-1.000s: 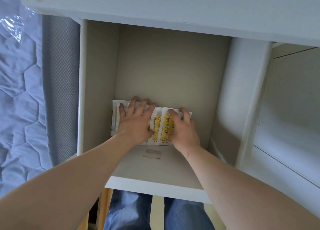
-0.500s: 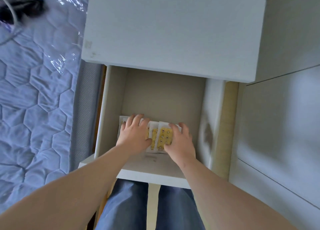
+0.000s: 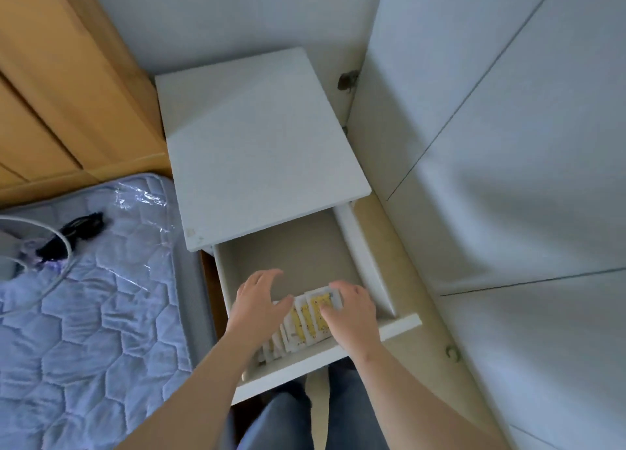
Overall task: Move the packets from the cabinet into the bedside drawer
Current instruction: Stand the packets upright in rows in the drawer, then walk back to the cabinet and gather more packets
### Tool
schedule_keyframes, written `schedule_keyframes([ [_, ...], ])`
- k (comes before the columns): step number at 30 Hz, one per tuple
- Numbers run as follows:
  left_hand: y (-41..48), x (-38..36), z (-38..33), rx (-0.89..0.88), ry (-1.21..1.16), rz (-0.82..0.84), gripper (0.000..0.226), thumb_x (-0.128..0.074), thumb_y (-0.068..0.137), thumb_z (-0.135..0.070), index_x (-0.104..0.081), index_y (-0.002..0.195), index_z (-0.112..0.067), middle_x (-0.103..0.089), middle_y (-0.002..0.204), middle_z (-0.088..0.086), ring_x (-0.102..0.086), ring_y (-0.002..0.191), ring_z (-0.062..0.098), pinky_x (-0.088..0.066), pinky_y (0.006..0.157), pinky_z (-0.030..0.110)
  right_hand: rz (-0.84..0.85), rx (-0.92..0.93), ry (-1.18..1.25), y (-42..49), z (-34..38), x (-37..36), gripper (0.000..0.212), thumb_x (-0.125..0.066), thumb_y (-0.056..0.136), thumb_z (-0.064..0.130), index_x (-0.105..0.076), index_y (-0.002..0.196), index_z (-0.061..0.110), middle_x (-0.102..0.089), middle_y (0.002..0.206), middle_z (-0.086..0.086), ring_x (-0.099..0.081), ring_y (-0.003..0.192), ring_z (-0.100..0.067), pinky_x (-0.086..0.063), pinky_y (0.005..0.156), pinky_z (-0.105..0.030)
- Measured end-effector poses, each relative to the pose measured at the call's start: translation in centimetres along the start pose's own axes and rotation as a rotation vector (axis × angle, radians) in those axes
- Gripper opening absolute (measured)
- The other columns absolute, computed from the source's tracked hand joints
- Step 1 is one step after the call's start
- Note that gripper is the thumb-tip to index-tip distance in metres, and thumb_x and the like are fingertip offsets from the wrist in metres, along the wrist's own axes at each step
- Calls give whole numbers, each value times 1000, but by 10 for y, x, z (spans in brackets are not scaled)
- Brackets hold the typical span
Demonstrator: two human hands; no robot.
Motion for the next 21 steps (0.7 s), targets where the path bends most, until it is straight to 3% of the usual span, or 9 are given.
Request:
schedule_keyframes([
  [4, -31, 29, -15, -81, -31, 12, 46, -57, 91, -31, -43, 135, -27, -43, 141, -5, -39, 129, 13, -35, 101, 30, -93, -35, 186, -53, 20, -1, 37, -52, 91, 20, -51, 128, 23, -47, 131, 3, -38, 127, -13, -31, 109, -32],
  [10, -79, 33, -65, -290, 19, 109, 40, -56, 92, -28, -48, 131, -23, -53, 129, -4, -49, 116, 11, -36, 90, 23, -324, -159, 599, -122, 8, 12, 42, -57, 88, 27, -50, 130, 25, -43, 130, 8, -47, 118, -13, -40, 98, -28],
  [14, -126, -1, -117, -436, 46, 216, 40, -56, 92, -25, -48, 131, -20, -58, 121, 0, -52, 104, 14, -43, 93, 31, -570, -253, 813, -183, -33, 41, 39, -59, 88, 25, -55, 126, 21, -53, 120, 4, -54, 99, -12, -41, 79, -22],
  [18, -198, -54, -170, -604, -13, 311, 40, -56, 92, -24, -45, 131, -21, -58, 106, -3, -54, 89, 11, -40, 76, 24, -827, -301, 1030, -268, -93, 69, 34, -58, 90, 24, -55, 123, 20, -50, 112, 8, -49, 114, -13, -38, 92, -24],
  [21, -267, -108, -203, -740, -10, 450, 36, -55, 93, -26, -48, 128, -23, -59, 108, -4, -55, 91, 12, -39, 76, 23, -1049, -330, 1185, -345, -144, 81, 28, -57, 91, 25, -56, 119, 21, -54, 111, 9, -50, 113, -12, -37, 92, -25],
])
Point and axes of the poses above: each hand's wrist, its own y-axis towards the middle knuckle, its own x-axis out of the back of the hand, z = x × y, the point moved 5 cm from there along y, towards the middle knuckle
